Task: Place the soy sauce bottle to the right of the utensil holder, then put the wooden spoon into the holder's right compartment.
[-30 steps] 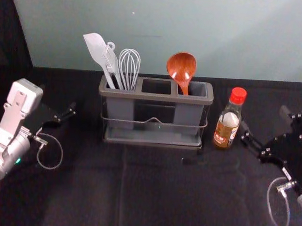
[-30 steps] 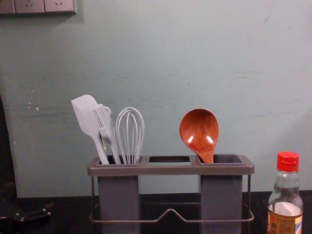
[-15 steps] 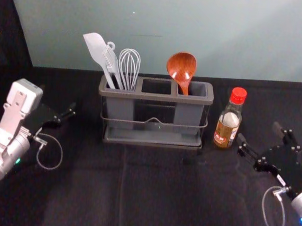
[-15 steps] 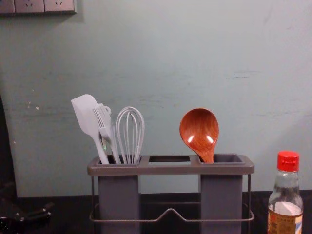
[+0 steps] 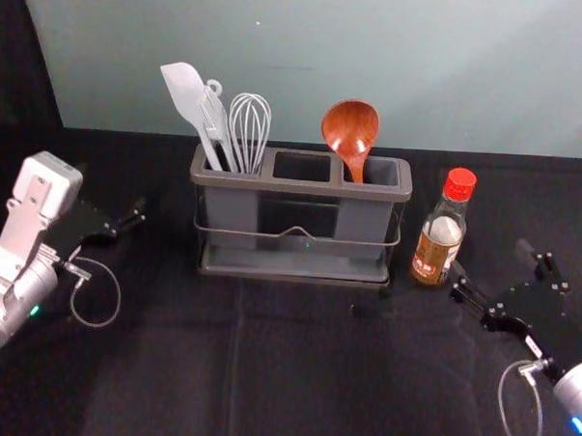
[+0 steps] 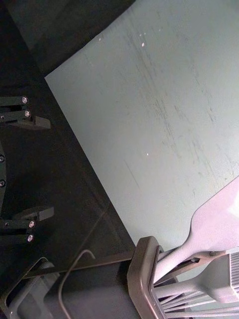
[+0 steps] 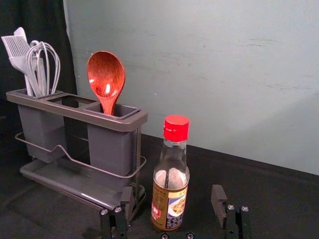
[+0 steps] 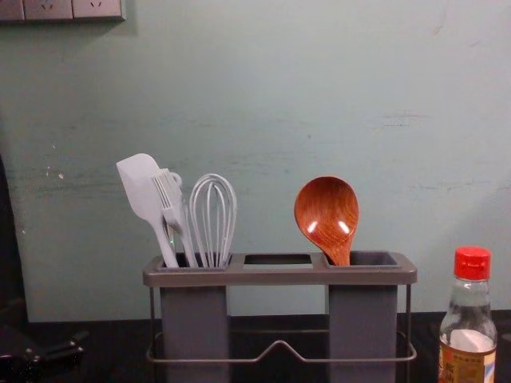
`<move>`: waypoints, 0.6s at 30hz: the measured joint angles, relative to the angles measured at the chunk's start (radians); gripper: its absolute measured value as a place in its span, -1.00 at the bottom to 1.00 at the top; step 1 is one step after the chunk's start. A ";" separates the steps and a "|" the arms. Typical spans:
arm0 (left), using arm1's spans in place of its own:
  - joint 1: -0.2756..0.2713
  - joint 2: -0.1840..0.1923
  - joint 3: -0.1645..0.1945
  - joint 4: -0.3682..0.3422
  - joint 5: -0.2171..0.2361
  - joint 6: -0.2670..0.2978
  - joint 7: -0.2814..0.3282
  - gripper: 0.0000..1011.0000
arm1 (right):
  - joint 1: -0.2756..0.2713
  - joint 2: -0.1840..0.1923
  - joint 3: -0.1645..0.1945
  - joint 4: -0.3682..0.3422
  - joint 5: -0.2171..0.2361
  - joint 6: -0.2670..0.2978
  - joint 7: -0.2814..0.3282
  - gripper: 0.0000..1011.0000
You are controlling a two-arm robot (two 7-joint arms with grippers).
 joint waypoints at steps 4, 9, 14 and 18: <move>0.000 0.000 0.000 0.000 0.000 0.000 0.000 0.99 | -0.001 0.000 0.000 0.000 0.000 0.000 -0.002 0.98; 0.000 0.000 0.000 0.000 0.000 0.000 0.000 0.99 | -0.001 0.000 0.000 0.000 0.000 -0.001 -0.002 0.98; 0.000 0.000 0.000 0.000 0.000 0.000 0.000 0.99 | -0.001 0.000 0.001 0.000 -0.001 -0.002 -0.003 0.98; 0.000 0.000 0.000 0.000 0.000 0.000 0.000 0.99 | -0.002 0.000 0.001 -0.001 -0.001 -0.002 -0.003 0.98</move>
